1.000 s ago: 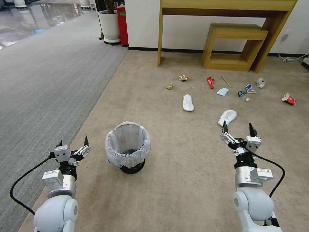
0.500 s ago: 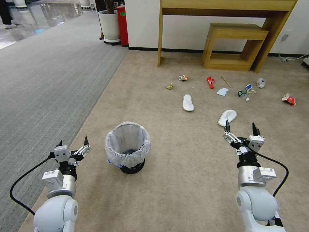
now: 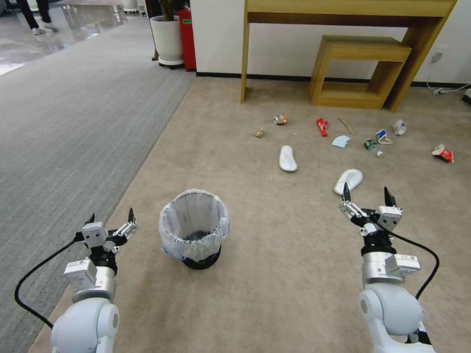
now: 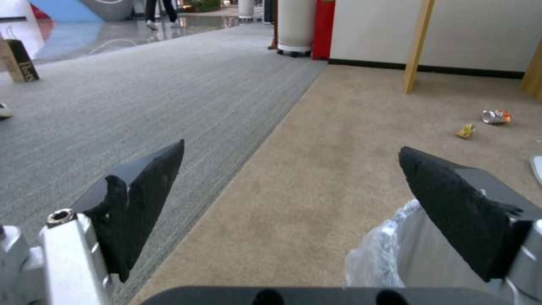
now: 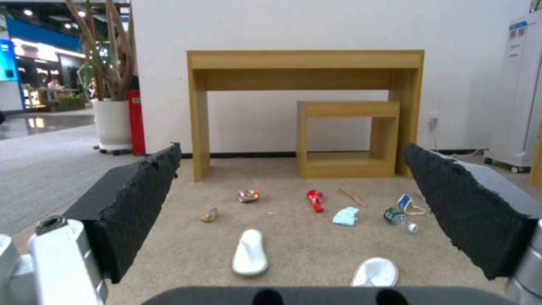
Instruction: Pick up the trash bin and place the garbage on the floor into it.
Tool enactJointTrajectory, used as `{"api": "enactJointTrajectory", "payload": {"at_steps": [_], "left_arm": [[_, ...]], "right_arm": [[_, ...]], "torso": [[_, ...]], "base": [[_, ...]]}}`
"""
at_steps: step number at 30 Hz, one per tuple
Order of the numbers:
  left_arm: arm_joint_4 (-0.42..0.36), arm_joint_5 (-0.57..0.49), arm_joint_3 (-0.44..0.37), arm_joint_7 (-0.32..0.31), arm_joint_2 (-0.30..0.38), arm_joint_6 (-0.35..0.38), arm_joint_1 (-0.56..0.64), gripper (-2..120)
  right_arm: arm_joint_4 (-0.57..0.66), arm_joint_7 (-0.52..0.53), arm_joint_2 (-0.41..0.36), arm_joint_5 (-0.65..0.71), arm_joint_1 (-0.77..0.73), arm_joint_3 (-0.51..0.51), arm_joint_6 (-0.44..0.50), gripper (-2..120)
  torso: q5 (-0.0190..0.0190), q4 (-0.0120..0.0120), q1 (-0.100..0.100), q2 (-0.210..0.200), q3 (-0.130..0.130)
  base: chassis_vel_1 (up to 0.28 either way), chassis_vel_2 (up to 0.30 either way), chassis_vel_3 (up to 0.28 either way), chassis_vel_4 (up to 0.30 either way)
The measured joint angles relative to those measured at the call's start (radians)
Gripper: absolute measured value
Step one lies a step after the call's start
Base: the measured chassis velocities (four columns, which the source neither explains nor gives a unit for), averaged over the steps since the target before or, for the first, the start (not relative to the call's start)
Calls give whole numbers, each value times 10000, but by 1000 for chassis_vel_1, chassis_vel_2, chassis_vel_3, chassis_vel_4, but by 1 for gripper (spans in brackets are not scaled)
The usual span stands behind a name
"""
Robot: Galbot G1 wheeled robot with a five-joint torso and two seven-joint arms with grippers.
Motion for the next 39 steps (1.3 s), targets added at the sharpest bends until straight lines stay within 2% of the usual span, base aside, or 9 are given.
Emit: {"api": "enactJointTrajectory", "payload": {"at_steps": [39], "left_arm": [[21,65,10,5,-50,-43,-11,100]], "right_arm": [[-63,-46,12,-41,30,-12,56,100]], "torso": [[0,0,0,0,0]], "base": [[-79,84,83,-72]]}}
